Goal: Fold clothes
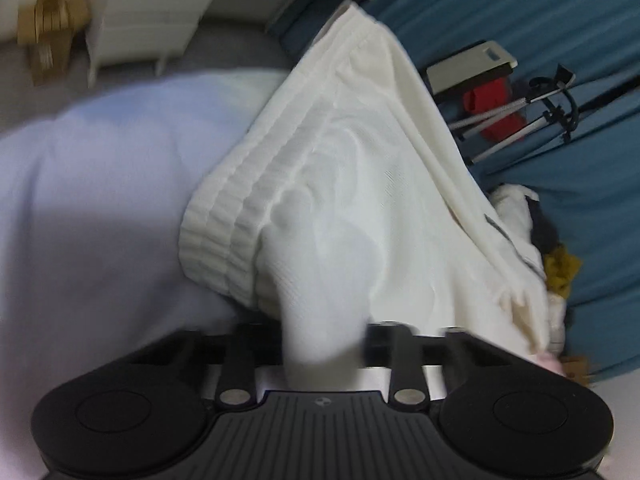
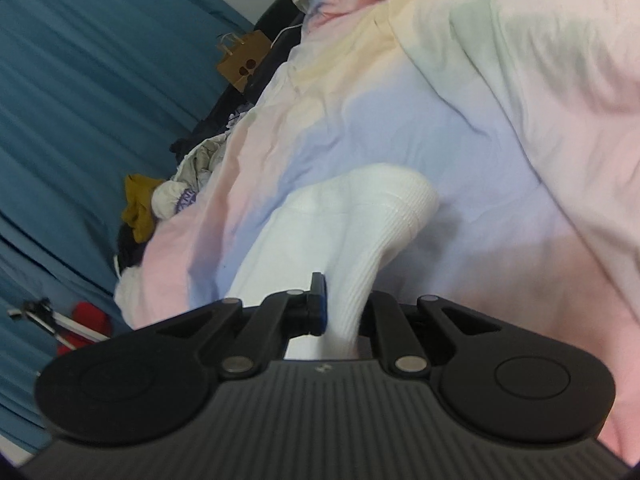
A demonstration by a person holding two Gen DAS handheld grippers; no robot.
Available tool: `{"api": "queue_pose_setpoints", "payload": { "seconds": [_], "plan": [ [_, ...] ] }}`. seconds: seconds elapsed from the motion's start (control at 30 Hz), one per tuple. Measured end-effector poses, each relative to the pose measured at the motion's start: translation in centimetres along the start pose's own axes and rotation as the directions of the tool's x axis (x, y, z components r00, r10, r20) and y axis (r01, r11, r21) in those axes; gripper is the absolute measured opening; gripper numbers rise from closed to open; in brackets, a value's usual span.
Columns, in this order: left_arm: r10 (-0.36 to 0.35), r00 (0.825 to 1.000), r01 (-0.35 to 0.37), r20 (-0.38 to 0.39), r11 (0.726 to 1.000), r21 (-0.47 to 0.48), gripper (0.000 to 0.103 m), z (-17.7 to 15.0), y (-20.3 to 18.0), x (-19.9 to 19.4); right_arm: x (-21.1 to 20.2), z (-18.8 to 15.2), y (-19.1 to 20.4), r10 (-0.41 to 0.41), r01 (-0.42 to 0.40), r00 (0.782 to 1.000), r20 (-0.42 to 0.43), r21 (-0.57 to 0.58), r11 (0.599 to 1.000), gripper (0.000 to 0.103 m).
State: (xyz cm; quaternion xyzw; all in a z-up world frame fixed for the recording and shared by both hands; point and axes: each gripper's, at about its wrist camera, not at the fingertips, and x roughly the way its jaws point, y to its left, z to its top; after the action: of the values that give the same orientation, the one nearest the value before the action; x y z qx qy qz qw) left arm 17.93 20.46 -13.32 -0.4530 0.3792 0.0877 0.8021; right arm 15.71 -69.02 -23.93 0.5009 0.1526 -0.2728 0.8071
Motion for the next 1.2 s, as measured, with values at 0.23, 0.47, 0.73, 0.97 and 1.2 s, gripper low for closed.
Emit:
{"api": "queue_pose_setpoints", "payload": {
  "seconds": [0.23,0.47,0.73,0.97,1.2],
  "plan": [
    [-0.028,0.99,0.027,0.141,1.0,0.005,0.007,2.9,-0.1,-6.7,-1.1,-0.4,0.9,0.128,-0.134,0.989,-0.077,-0.072,0.988,0.007],
    [-0.009,0.999,0.009,0.047,1.0,0.007,0.007,5.9,2.6,-9.9,-5.7,-0.6,3.1,0.127,-0.111,0.99,0.054,-0.232,0.966,0.007],
    [-0.021,0.999,0.016,0.041,0.995,0.102,0.008,4.9,3.6,-12.8,-9.9,-0.2,1.4,-0.008,0.04,0.98,0.201,-0.156,0.987,0.006],
    [0.074,0.997,-0.073,0.001,0.976,0.204,0.01,3.9,3.3,-11.3,-5.1,-1.6,-3.0,-0.281,0.279,0.959,-0.026,-0.057,0.959,0.009],
    [0.088,0.996,-0.082,-0.018,0.969,0.232,0.025,3.9,2.9,-11.2,-5.8,-1.5,-2.5,-0.288,0.288,0.958,0.003,-0.058,0.956,0.016]
  ]
}}
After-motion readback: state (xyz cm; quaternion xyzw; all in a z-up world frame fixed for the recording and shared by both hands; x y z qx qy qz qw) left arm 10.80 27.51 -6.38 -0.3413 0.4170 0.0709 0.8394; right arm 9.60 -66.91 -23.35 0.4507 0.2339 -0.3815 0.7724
